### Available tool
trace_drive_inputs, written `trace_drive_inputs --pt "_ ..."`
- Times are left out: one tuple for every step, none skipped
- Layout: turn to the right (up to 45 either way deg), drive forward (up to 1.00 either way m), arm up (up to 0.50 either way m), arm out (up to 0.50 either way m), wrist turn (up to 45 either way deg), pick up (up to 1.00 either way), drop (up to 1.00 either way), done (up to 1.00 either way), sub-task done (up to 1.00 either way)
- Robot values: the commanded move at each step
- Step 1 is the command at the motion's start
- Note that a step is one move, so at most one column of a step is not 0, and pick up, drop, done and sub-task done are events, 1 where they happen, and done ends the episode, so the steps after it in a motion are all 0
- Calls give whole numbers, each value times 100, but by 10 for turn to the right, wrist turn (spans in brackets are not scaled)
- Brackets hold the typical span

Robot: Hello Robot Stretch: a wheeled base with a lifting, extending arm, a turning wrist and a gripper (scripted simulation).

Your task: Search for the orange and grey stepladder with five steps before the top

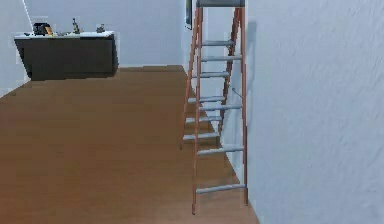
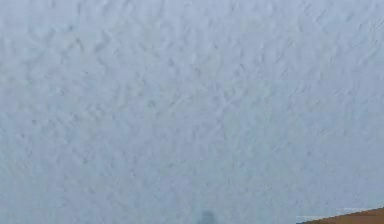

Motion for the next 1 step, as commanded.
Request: trace_drive_inputs --pt "0 40 0 0 0 0 0 0 0"
